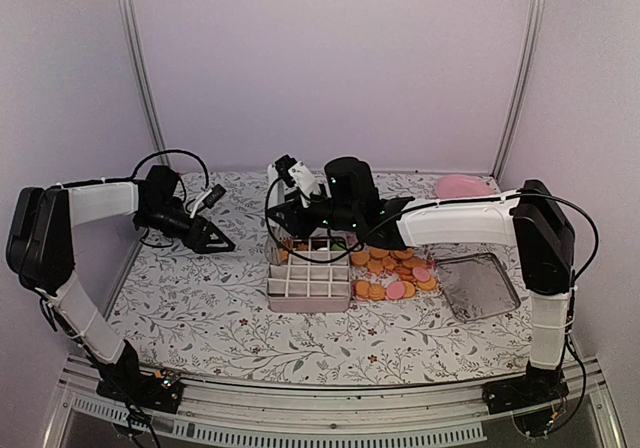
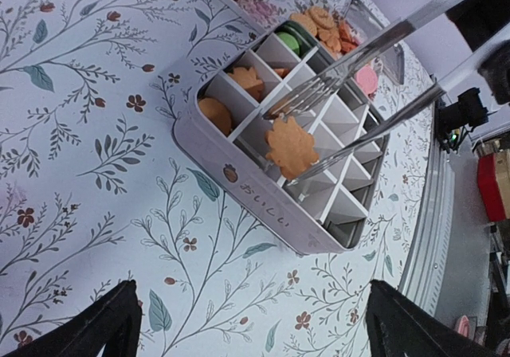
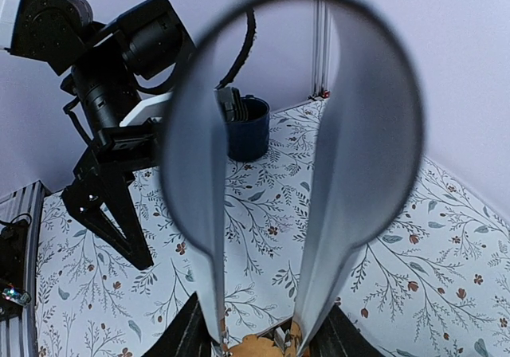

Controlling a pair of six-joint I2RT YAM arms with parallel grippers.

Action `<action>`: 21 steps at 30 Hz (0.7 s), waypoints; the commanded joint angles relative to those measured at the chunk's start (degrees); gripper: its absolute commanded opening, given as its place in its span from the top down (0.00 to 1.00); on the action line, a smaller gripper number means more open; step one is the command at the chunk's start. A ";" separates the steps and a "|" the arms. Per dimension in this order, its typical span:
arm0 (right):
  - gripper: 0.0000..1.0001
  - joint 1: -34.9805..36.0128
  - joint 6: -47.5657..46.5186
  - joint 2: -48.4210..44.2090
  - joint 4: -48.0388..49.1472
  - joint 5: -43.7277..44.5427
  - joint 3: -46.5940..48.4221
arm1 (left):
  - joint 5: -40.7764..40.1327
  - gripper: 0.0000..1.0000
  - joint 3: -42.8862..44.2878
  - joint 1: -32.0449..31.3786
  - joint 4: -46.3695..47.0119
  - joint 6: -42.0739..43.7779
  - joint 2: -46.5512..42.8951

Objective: Pack the cookies
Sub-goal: Place the fake cookies in the empty pocket of the box.

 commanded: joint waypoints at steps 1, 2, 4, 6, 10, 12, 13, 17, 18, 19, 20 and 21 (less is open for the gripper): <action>0.59 0.31 0.58 -0.78 3.33 -0.91 1.70 | 0.38 0.01 -0.28 -0.42 0.69 0.16 -1.56; 0.59 0.29 0.60 -0.78 3.34 -1.03 1.75 | 0.38 0.01 -0.28 -0.40 0.69 0.16 -1.56; 0.58 0.26 0.60 -0.78 3.42 -1.03 1.68 | 0.38 0.01 -0.41 -0.41 0.69 0.21 -1.62; 0.58 0.26 0.60 -0.78 3.51 -1.03 1.68 | 0.30 0.01 -0.50 -0.44 0.69 0.31 -1.72; 0.58 0.31 0.60 -0.91 3.69 -1.08 1.68 | 0.34 0.01 -0.46 -0.51 0.69 0.39 -1.65; 0.57 0.28 0.53 -0.96 3.82 -1.09 1.68 | 0.45 0.01 -0.45 -0.50 0.75 0.34 -1.62; 0.57 0.24 0.44 -1.04 3.86 -1.08 1.68 | 0.39 0.01 -0.45 -0.51 0.78 0.34 -1.56; 0.57 0.14 0.25 -1.12 3.95 -0.79 1.68 | 0.42 0.01 -0.41 -0.52 0.84 0.33 -1.48; 0.57 0.02 0.25 -1.20 4.00 -0.72 1.68 | 0.43 0.01 -0.45 -0.52 0.79 0.35 -1.47; 0.57 -0.02 0.25 -1.28 4.04 -0.74 1.68 | 0.39 0.01 -0.44 -0.49 0.80 0.48 -1.47; 0.57 -0.18 0.25 -1.37 4.04 -0.63 1.68 | 0.38 0.01 -0.33 -0.52 0.85 0.49 -1.47; 0.57 -0.32 0.25 -1.51 4.06 -0.58 1.68 | 0.38 0.01 -0.34 -0.50 0.81 0.51 -1.47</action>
